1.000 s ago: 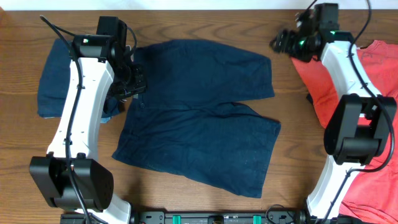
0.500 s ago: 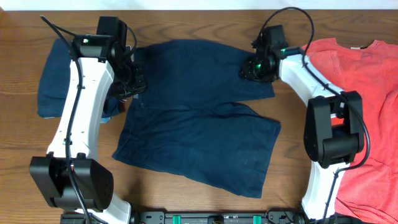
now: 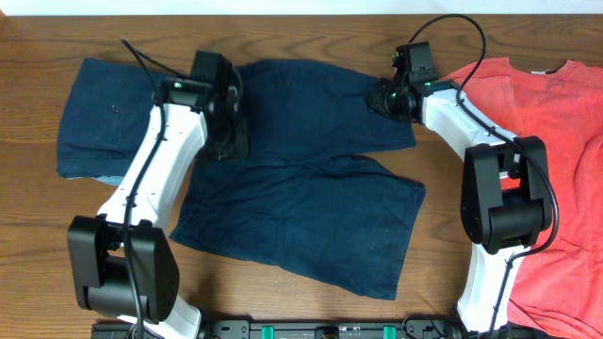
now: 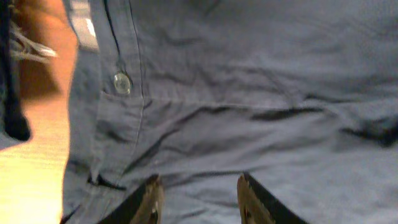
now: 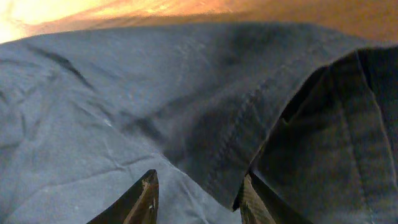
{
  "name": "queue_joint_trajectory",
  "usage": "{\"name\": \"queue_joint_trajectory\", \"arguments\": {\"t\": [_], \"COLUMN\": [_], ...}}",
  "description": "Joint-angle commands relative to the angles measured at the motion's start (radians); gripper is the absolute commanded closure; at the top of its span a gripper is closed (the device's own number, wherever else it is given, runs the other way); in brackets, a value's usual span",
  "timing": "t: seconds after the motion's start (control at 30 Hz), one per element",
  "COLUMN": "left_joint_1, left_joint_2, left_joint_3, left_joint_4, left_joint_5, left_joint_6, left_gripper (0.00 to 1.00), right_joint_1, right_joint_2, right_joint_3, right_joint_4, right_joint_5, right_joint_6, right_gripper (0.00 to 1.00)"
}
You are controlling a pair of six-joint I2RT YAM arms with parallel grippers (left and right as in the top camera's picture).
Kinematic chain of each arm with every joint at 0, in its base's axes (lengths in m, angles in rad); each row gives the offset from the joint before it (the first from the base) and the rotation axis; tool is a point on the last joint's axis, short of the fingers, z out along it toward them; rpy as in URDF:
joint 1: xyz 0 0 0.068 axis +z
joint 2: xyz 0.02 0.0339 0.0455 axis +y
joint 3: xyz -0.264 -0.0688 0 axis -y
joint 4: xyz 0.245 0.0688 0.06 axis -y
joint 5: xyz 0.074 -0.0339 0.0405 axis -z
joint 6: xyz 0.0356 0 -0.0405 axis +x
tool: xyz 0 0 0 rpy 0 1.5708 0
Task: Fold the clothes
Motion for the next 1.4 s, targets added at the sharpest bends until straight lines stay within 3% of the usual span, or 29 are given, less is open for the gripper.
{"name": "queue_joint_trajectory", "arguments": {"t": [0.0, 0.07, 0.17, 0.27, 0.37, 0.4, 0.47, 0.5, 0.53, 0.57, 0.6, 0.7, 0.83, 1.03, 1.07, 1.17, 1.37], "left_joint_1": [0.000, 0.000, 0.000, 0.000, 0.000, 0.000, 0.000, 0.000, 0.000, 0.000, 0.000, 0.000, 0.000, 0.000, 0.000, 0.000, 0.000], "left_joint_2": [0.006, 0.006, 0.006, 0.007, 0.007, 0.007, 0.008, 0.008, 0.008, 0.008, 0.008, 0.008, 0.008, 0.008, 0.008, 0.007, 0.007], "left_joint_3": [-0.105, -0.162, -0.228, -0.282, -0.327, -0.337, -0.352, -0.355, -0.355, -0.355, -0.355, -0.355, -0.355, -0.355, -0.355, -0.355, -0.355], "left_joint_4": [0.071, 0.134, 0.213, 0.270, 0.299, 0.302, 0.301, 0.297, 0.294, 0.292, 0.292, 0.298, 0.303, 0.302, 0.300, 0.286, 0.275], "left_joint_5": [-0.005, -0.005, -0.005, -0.005, -0.005, -0.005, -0.005, -0.005, -0.005, -0.005, -0.005, -0.005, -0.005, -0.005, -0.005, -0.004, -0.004], "left_joint_6": [0.010, 0.010, 0.010, 0.010, 0.010, 0.010, 0.010, 0.010, 0.010, 0.010, 0.010, 0.010, 0.010, 0.010, 0.010, 0.010, 0.010], "left_gripper": [0.59, 0.59, 0.59, 0.59, 0.60, 0.59, 0.60, 0.60, 0.60, 0.60, 0.60, 0.60, 0.60, 0.60, 0.60, 0.60, 0.60], "right_joint_1": [0.001, 0.001, 0.000, -0.011, -0.055, -0.077, -0.124, -0.147, -0.168, -0.185, -0.202, -0.245, -0.259, -0.208, -0.195, -0.150, -0.067], "right_joint_2": [0.000, 0.000, 0.000, 0.000, 0.000, 0.000, 0.000, 0.000, 0.000, 0.000, 0.000, 0.000, 0.000, 0.000, 0.000, 0.000, 0.000], "right_joint_3": [-0.003, -0.003, -0.002, 0.001, 0.011, 0.013, 0.013, 0.013, 0.013, 0.013, 0.013, 0.013, 0.013, 0.013, 0.013, 0.013, -0.006], "right_joint_4": [-0.007, -0.006, 0.017, 0.119, 0.440, 0.556, 0.735, 0.777, 0.792, 0.790, 0.781, 0.667, 0.495, 0.201, 0.154, -0.009, -0.055], "right_joint_5": [0.021, 0.021, -0.023, -0.120, -0.153, -0.116, -0.005, 0.037, 0.045, 0.033, -0.005, -0.182, -0.356, -0.393, -0.381, -0.301, -0.154], "right_joint_6": [0.027, 0.027, 0.027, 0.027, 0.067, 0.103, 0.202, 0.252, 0.278, 0.286, 0.288, 0.270, 0.121, -0.113, -0.133, -0.139, -0.136], "right_gripper": [0.67, 0.85, 0.98, 0.99, 0.95, 0.87, 0.55, 0.51, 0.37, 0.23, 0.01, 0.01, 0.01, 0.01, 0.09, 0.14, 0.54]}}
